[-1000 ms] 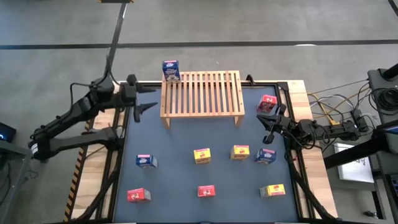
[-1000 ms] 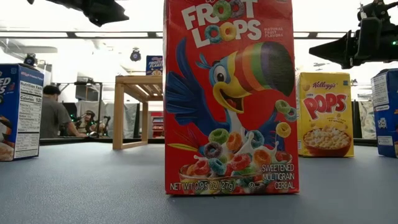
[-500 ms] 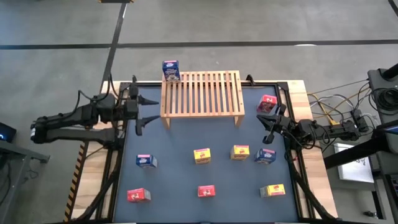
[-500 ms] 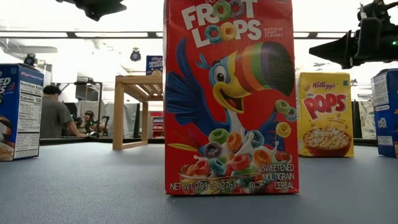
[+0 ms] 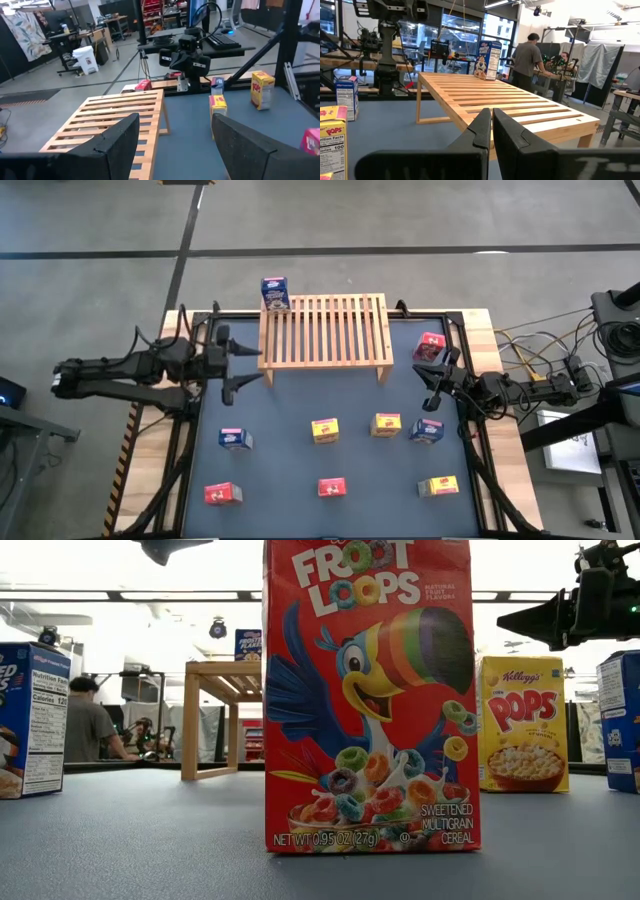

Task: Stack cereal on shelf
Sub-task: Put the top right yellow cereal box on the shelf

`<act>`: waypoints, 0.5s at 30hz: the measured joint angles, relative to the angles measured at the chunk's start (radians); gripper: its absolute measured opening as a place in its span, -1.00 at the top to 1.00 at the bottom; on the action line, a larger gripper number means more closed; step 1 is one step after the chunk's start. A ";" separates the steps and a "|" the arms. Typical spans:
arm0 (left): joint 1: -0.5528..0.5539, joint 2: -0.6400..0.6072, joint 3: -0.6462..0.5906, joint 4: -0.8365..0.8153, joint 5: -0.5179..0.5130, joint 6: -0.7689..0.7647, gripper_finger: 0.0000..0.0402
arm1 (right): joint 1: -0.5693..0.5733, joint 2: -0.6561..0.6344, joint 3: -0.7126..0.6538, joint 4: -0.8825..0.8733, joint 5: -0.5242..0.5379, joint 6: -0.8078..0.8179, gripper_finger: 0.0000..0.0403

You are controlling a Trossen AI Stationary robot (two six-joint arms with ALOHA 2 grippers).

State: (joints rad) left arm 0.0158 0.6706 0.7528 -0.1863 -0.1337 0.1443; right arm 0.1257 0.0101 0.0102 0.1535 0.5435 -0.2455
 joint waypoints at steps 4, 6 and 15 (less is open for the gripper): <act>0.000 0.017 0.012 0.005 -0.009 -0.024 -0.16 | 0.000 0.000 0.000 0.000 0.000 0.000 0.96; 0.000 0.026 0.017 0.009 -0.009 -0.038 -0.16 | 0.000 0.000 0.000 0.000 0.000 0.001 0.96; 0.000 0.041 0.019 0.050 -0.010 -0.024 -0.16 | 0.000 0.000 0.000 0.000 0.000 0.001 0.96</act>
State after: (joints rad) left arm 0.0162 0.7120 0.7715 -0.1363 -0.1432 0.1207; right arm 0.1259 0.0101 0.0102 0.1533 0.5436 -0.2445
